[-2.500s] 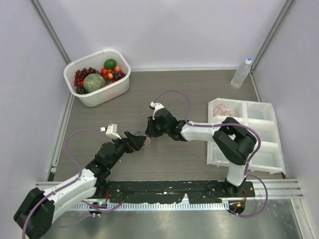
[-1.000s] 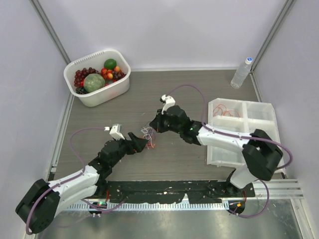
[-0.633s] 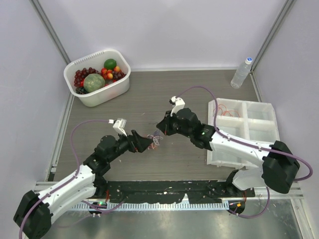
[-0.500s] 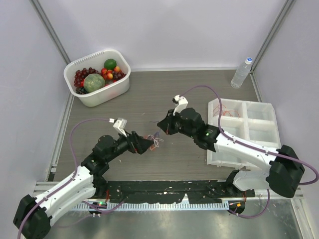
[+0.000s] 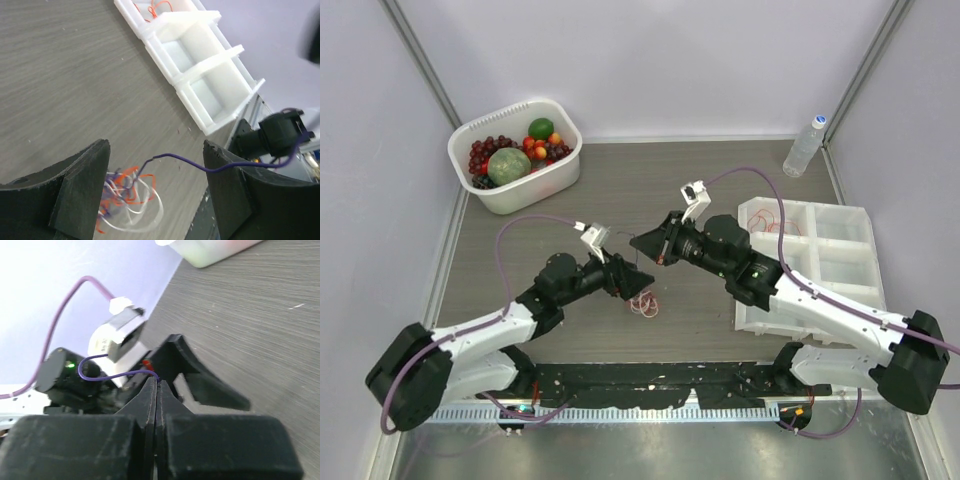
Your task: Untangle the cables
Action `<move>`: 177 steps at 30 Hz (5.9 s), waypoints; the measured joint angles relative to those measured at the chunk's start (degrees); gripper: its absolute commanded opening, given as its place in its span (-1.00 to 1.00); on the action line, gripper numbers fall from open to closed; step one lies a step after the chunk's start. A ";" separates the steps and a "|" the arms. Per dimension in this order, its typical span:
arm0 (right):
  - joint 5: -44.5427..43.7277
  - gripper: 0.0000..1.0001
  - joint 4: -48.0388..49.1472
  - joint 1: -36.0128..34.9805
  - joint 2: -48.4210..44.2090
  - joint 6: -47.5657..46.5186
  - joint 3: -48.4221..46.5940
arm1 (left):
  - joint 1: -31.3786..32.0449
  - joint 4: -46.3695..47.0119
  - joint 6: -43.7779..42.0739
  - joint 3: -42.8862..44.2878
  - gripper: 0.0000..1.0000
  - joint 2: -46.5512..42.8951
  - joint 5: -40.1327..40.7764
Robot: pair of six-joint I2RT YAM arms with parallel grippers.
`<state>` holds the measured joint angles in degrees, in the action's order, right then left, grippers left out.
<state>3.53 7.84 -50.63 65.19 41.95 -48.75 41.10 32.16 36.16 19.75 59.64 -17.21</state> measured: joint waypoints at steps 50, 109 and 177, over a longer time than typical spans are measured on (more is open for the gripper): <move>-5.99 -0.99 -13.75 -0.04 -3.08 -6.97 -21.42 | -4.74 -14.10 2.91 -3.78 0.79 -25.57 14.19; 4.83 -0.99 -22.03 0.00 11.61 -0.35 -59.06 | -12.00 22.82 11.69 8.94 -0.41 37.64 9.35; -29.64 -0.99 -20.81 -0.15 -14.14 -20.94 -5.14 | -18.97 -22.14 11.39 2.40 0.62 -0.22 12.20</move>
<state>-26.11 -12.97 -50.78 51.05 21.02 -53.89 22.13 10.02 47.55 22.15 59.42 -5.02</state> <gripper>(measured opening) 0.025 0.797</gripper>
